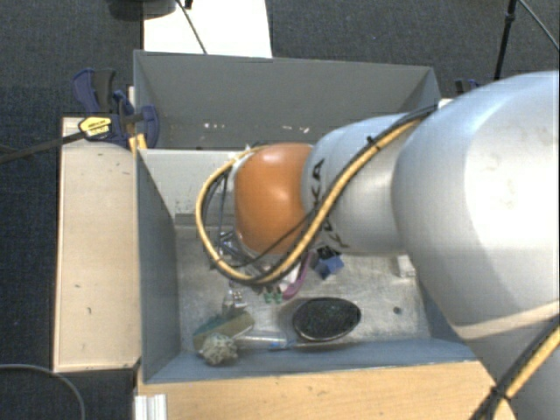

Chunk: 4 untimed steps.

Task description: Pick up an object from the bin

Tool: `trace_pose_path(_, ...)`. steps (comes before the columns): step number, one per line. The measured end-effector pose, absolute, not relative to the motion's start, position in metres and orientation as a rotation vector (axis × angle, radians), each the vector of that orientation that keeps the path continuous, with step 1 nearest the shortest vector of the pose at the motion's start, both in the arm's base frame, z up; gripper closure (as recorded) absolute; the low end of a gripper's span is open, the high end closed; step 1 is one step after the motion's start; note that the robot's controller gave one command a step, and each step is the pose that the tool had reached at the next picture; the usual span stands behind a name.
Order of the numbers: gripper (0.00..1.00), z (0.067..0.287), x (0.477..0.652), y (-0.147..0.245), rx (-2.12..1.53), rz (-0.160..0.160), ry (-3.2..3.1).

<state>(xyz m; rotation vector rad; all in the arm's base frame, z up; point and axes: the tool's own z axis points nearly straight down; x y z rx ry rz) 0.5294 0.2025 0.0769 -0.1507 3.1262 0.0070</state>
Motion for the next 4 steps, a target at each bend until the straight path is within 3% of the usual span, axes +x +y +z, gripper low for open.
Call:
trace_pose_path(1,0.00,0.073,0.532,0.135,-0.200,0.003,3.121)
trace_pose_path(2,0.00,0.074,0.524,0.077,-0.125,0.007,3.119)
trace_pose_path(3,0.00,0.074,0.536,0.017,-0.129,0.005,3.123)
trace_pose_path(4,1.00,0.075,0.538,0.019,-0.126,0.005,3.119)
